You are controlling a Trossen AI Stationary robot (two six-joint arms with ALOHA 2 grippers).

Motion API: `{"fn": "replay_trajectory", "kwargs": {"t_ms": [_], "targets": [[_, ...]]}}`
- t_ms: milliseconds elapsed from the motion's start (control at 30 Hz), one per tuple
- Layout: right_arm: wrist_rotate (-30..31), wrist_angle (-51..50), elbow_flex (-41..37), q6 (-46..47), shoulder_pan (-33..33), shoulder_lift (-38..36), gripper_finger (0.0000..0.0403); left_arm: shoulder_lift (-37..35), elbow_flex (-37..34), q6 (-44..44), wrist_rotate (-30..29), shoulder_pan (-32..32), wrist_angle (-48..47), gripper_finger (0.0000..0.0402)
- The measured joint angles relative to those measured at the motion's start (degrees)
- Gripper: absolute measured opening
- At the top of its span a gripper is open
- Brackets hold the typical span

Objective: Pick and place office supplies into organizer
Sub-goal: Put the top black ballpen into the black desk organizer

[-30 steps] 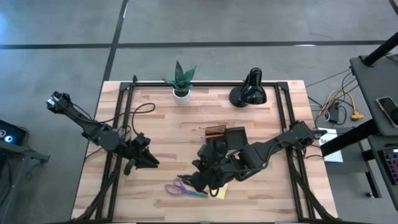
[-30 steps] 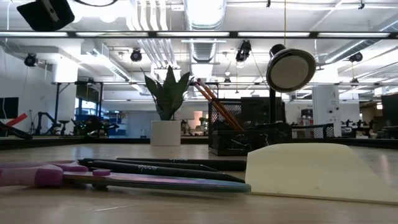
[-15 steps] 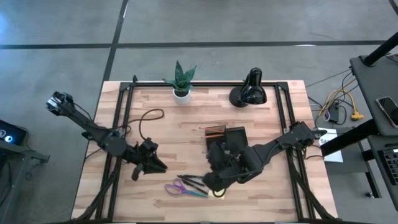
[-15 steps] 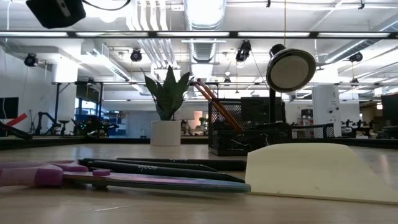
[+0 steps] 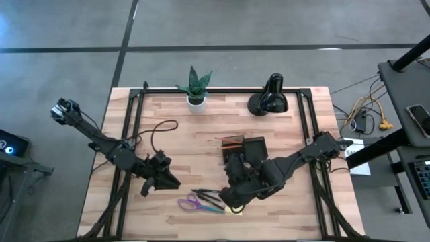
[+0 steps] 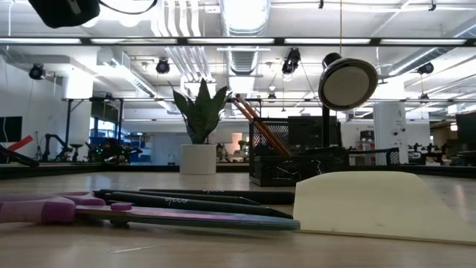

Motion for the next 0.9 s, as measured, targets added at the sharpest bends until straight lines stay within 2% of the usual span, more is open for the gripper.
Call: {"fn": "replay_trajectory", "kwargs": {"t_ms": [167,333,433,567,667,767,900], "targets": [[-5.05,2.95,0.0,0.84,0.02,0.0,0.0009,-0.46,0.0,0.14,0.3,0.0,-0.14,0.0077],[-6.32,7.71,0.0,4.67,-0.55,0.0,0.0009,-1.41,-0.02,1.24,2.88,0.02,-0.12,0.0077],[-5.89,10.53,-0.13,2.67,-0.63,0.0,0.0009,-2.21,-0.02,2.19,3.53,0.0,-0.14,0.0077],[-10.47,14.85,-1.28,-2.85,-0.91,0.07,0.0009,-3.38,-0.12,3.08,4.77,0.0,-0.61,0.0077],[-10.38,17.38,-3.19,-1.28,-0.93,0.07,0.0009,-3.66,-0.13,3.06,5.44,0.0,-0.66,0.0077],[-11.6,18.53,-5.6,-5.44,-1.19,0.09,0.0009,-3.67,-0.13,2.98,7.2,0.01,-0.67,0.0077],[-12.23,18.52,-12.32,-5.35,-1.66,0.14,0.0009,-3.53,-0.15,2.98,9.11,0.02,-0.62,0.0077]]}}
